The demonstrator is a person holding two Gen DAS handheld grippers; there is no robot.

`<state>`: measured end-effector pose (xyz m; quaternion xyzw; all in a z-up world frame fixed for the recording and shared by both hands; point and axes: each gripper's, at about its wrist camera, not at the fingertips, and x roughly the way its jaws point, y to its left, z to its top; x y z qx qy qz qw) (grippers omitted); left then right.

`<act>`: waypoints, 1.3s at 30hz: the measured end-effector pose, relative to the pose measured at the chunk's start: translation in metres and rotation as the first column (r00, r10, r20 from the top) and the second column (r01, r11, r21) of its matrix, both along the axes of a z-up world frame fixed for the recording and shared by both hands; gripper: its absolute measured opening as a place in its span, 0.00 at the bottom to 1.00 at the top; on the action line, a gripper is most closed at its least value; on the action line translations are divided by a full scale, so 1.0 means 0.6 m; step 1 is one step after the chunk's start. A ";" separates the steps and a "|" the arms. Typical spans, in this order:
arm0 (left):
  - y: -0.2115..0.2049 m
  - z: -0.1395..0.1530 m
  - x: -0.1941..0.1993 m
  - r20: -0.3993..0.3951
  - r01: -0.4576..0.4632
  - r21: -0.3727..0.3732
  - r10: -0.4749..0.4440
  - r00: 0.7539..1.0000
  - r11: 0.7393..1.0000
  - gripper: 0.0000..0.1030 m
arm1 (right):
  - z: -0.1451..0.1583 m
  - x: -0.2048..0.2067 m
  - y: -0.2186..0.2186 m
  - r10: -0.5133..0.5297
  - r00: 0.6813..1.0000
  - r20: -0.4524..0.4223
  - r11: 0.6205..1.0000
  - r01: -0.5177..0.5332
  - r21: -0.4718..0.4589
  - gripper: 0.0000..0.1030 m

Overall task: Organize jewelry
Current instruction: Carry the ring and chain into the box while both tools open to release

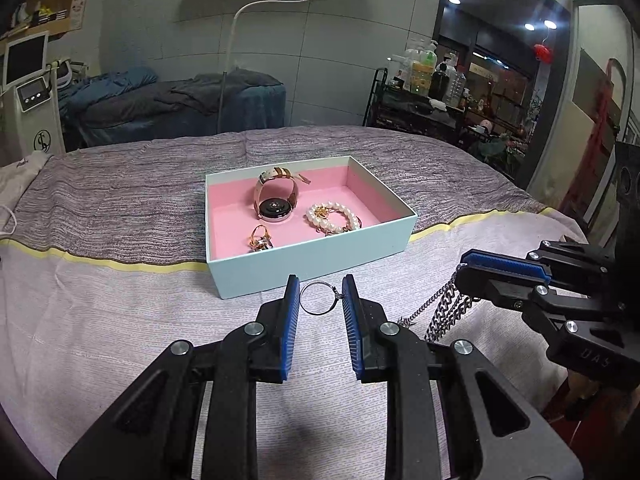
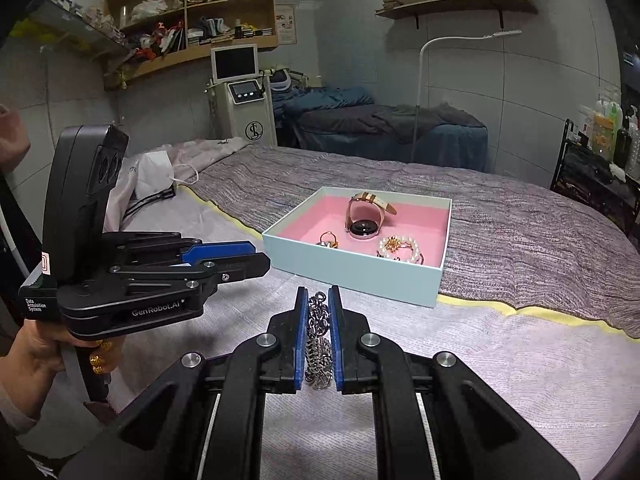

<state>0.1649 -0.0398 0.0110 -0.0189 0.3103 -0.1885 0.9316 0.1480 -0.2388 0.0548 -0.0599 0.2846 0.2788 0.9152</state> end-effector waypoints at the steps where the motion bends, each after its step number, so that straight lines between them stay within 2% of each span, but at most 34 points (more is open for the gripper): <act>1: 0.000 0.005 0.000 0.006 0.000 0.002 0.000 1.000 1.000 0.22 | 0.009 0.001 -0.001 0.002 1.000 0.010 1.000 -0.003 0.004 0.09; 11: 0.006 0.057 0.016 0.059 0.017 0.001 -0.017 0.998 1.000 0.22 | 0.085 0.017 0.002 0.013 0.994 0.109 0.999 -0.017 0.032 0.09; 16: 0.003 0.094 0.027 0.112 0.028 0.029 -0.031 0.993 0.999 0.22 | 0.132 0.028 0.003 0.014 0.984 0.177 0.998 -0.024 0.055 0.09; 22: 0.002 0.122 0.065 0.138 0.047 0.039 -0.052 0.989 0.998 0.22 | 0.170 0.060 0.008 -0.018 0.971 0.237 0.998 0.003 0.062 0.09; 30: -0.012 0.077 0.144 0.037 0.076 0.053 -0.078 0.996 0.996 0.22 | 0.166 0.123 0.016 -0.081 0.965 0.248 0.996 0.072 0.042 0.09; 35: -0.029 0.037 0.185 -0.034 0.081 0.061 -0.079 0.996 0.995 0.22 | 0.133 0.174 0.014 -0.125 0.974 0.187 0.992 0.118 0.045 0.09; 37: -0.036 0.022 0.199 -0.055 0.085 0.073 -0.082 0.995 0.994 0.22 | 0.122 0.193 0.014 -0.143 0.975 0.171 0.990 0.138 0.040 0.07; 38: -0.039 0.016 0.207 -0.063 0.086 0.074 -0.081 0.995 0.994 0.22 | 0.117 0.201 0.012 -0.149 0.975 0.164 0.989 0.144 0.042 0.00; 39: -0.040 0.010 0.216 -0.072 0.086 0.076 -0.080 0.994 0.993 0.22 | 0.114 0.209 0.012 -0.154 0.976 0.155 0.988 0.149 0.042 0.00</act>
